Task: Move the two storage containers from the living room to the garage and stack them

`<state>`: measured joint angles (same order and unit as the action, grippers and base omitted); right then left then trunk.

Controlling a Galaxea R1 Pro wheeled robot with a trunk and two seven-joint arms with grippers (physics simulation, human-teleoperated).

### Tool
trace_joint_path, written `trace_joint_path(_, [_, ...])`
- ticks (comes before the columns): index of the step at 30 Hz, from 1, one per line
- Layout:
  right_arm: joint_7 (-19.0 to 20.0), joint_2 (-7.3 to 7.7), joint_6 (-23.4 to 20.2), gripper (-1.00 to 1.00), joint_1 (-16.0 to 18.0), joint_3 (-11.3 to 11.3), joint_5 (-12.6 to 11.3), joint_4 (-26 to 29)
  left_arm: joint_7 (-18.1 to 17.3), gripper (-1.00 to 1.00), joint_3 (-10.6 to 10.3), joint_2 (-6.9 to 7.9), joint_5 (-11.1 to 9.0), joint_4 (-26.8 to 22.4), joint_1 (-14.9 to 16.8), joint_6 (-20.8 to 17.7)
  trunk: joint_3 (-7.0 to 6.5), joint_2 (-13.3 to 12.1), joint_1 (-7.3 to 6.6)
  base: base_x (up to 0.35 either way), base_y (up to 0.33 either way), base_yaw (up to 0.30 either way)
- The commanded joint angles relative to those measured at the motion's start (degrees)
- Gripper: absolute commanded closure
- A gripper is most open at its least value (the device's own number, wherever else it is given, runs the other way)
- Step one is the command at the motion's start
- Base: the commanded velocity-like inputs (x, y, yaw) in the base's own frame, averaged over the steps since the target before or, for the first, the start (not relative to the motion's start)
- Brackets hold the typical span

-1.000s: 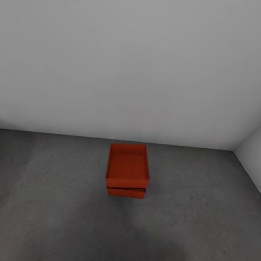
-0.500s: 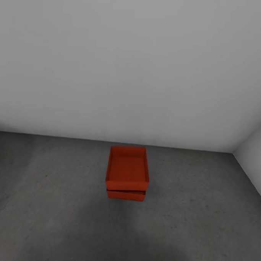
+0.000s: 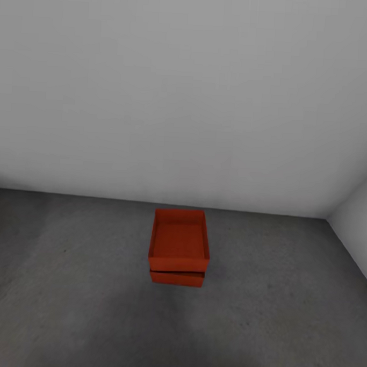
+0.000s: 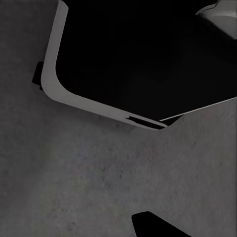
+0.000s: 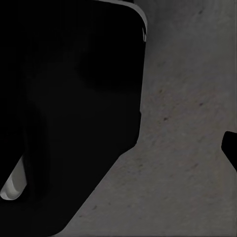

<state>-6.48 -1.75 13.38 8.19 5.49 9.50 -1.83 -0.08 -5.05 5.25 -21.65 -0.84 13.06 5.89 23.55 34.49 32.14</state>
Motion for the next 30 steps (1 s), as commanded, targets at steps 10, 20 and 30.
trace_joint_path(10, [-0.29,-0.01,0.33,-1.00,0.07,0.48,0.60,-0.20,-0.01,-1.00,-0.49,-0.03,-0.49,0.05,0.03,0.18,-0.86,0.06,0.01,0.000,0.000,0.000])
trace_joint_path(20, [-0.29,-0.01,0.33,-1.00,0.07,0.48,0.61,-0.20,-0.01,-1.00,-0.49,0.00,-0.49,0.05,0.03,0.18,-1.78,0.06,0.01,0.000,0.000,0.000])
trace_joint_path(30, [-0.29,-0.01,0.33,-1.00,0.07,0.48,0.61,-0.20,-0.01,-1.00,-0.49,-0.01,-0.46,0.05,0.03,0.18,-2.69,0.06,0.01,0.000,0.000,0.000])
